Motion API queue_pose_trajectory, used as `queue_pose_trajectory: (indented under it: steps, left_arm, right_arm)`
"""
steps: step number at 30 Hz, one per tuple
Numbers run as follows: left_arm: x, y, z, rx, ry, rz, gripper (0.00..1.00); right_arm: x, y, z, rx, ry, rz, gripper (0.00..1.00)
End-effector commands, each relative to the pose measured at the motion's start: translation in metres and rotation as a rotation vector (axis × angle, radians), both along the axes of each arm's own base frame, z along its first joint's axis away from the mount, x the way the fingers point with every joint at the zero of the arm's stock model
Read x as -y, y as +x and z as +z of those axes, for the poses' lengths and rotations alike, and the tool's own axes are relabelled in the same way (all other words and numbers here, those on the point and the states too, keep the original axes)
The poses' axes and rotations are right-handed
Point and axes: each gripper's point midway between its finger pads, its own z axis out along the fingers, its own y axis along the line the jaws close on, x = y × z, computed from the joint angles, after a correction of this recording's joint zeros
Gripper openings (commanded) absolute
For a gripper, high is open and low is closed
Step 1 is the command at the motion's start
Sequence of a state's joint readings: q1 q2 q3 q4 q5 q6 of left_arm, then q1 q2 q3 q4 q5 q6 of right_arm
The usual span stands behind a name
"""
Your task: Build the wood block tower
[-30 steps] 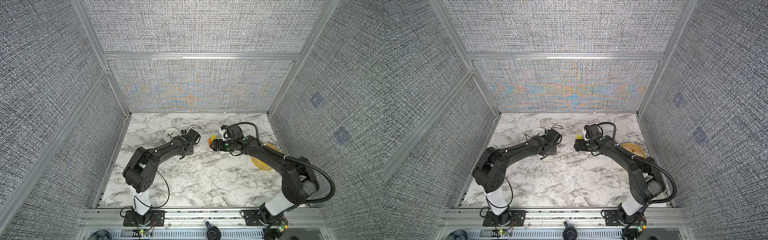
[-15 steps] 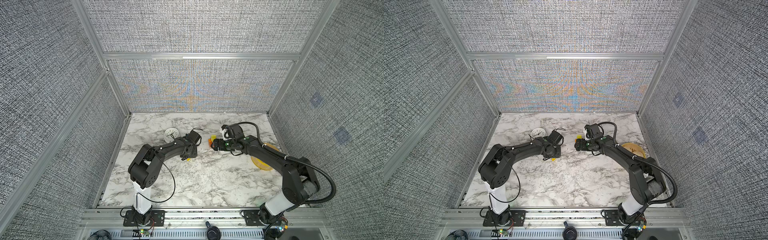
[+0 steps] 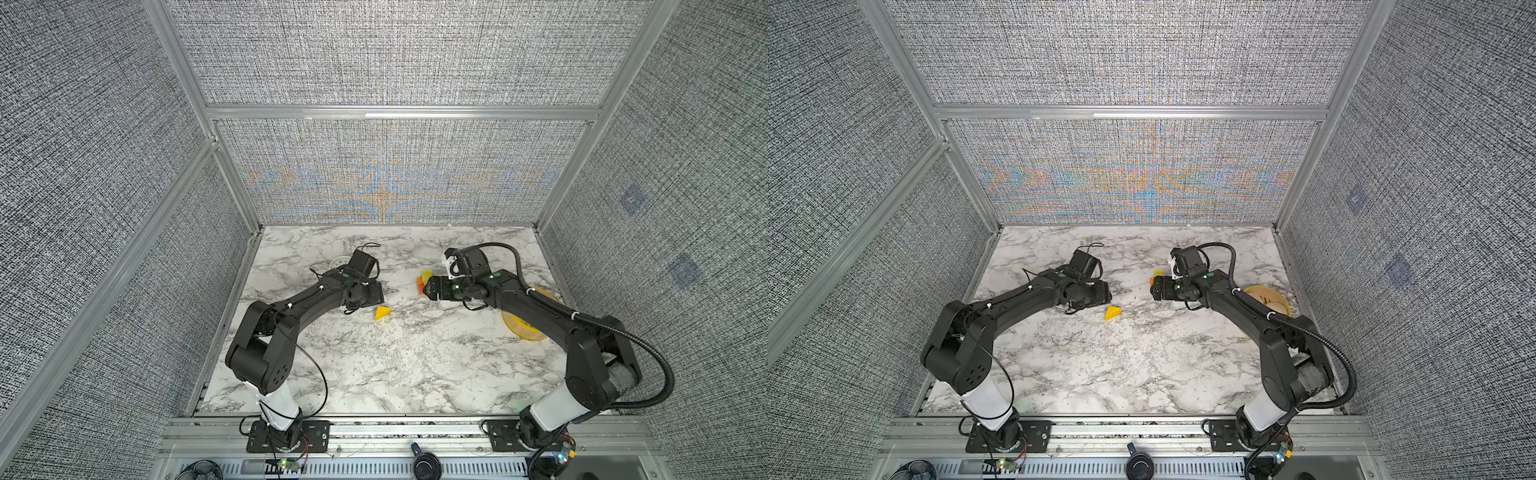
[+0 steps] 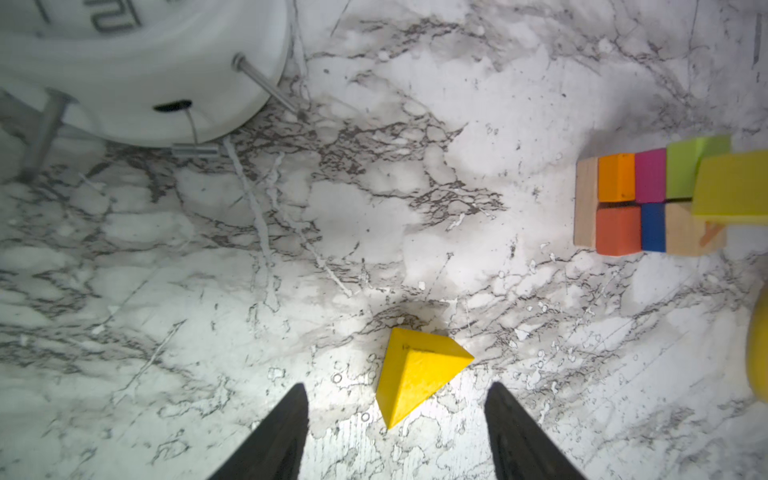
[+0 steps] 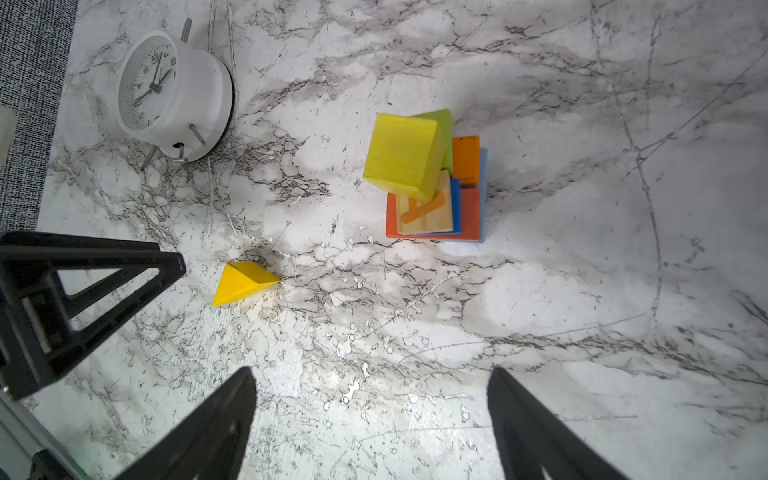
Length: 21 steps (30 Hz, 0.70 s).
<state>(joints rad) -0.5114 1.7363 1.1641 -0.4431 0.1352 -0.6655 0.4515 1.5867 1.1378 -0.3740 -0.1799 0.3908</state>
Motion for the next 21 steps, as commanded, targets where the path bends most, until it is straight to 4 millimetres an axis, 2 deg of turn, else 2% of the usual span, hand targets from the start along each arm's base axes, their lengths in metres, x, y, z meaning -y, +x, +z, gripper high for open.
queue_pose_trajectory:
  steps: [1,6,9,11,17,21]
  left_arm:
    - [0.023,-0.005,0.002,-0.063,-0.175,-0.093,0.63]
    - [0.036,-0.005,-0.003,-0.135,-0.298,-0.152,0.63]
    - [0.037,-0.003,-0.005,-0.158,-0.294,-0.147,0.64]
    - [0.03,-0.001,-0.004,-0.132,-0.257,-0.135,0.64]
    - [-0.013,0.001,0.007,-0.025,0.009,-0.14,0.63]
    - [-0.02,0.0,0.008,-0.02,0.073,-0.177,0.64]
  right_arm:
    - [0.002,0.001,0.003,0.004,-0.012,0.003,0.89]
    - [0.004,0.0,0.003,0.004,-0.018,0.001,0.89]
    - [0.004,0.0,0.004,0.008,-0.022,0.001,0.89]
    - [0.005,0.0,0.004,0.009,-0.024,0.001,0.89]
    - [0.004,0.001,0.0,0.0,-0.025,0.004,0.89]
    - [0.001,0.002,-0.003,-0.007,-0.013,0.008,0.89]
